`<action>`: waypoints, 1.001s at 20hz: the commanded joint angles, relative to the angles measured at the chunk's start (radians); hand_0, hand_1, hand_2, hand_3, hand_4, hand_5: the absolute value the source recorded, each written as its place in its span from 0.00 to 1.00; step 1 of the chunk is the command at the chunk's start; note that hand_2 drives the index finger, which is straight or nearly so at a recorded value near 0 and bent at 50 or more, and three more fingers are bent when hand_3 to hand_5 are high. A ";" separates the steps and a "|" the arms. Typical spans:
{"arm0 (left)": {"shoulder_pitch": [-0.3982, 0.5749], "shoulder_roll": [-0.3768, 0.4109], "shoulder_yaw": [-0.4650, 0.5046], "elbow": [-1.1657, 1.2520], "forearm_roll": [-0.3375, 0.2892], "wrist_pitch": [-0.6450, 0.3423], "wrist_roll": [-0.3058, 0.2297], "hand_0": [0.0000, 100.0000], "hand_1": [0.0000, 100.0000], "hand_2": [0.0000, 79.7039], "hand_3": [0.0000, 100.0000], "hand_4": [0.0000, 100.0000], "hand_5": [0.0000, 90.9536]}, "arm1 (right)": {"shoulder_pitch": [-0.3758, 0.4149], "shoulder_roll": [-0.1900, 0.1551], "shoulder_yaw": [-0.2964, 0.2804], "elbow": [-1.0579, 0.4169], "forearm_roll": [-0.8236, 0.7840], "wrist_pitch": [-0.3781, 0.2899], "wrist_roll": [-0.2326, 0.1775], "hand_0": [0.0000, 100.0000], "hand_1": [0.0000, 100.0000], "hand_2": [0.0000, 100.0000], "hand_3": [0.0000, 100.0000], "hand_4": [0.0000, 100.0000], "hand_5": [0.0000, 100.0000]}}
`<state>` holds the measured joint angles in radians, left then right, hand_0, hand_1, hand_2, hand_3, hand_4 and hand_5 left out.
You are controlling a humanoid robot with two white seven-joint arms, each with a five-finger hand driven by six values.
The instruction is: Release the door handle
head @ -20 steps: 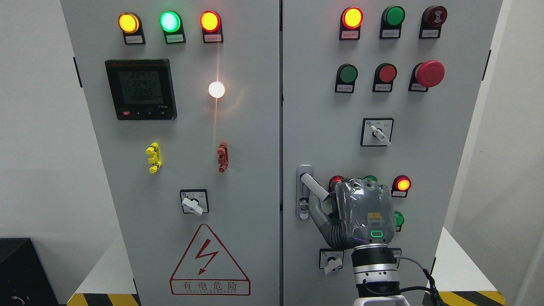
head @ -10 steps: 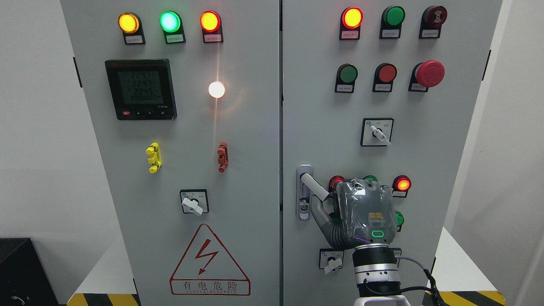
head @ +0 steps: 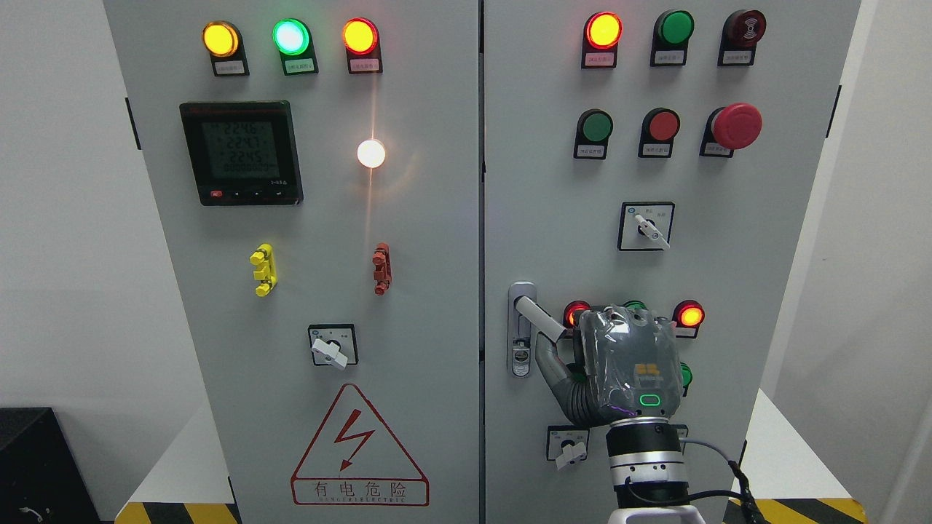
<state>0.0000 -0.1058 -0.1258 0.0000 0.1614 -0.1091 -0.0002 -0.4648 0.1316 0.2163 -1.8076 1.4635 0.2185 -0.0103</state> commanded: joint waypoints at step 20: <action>-0.026 0.000 0.000 0.029 0.000 0.000 0.000 0.12 0.56 0.00 0.00 0.00 0.00 | 0.000 -0.003 -0.018 -0.016 -0.008 -0.005 0.001 0.59 0.44 0.94 1.00 1.00 1.00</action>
<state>0.0000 -0.1058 -0.1258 0.0000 0.1614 -0.1091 -0.0002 -0.4656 0.1293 0.2018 -1.8176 1.4572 0.2141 -0.0113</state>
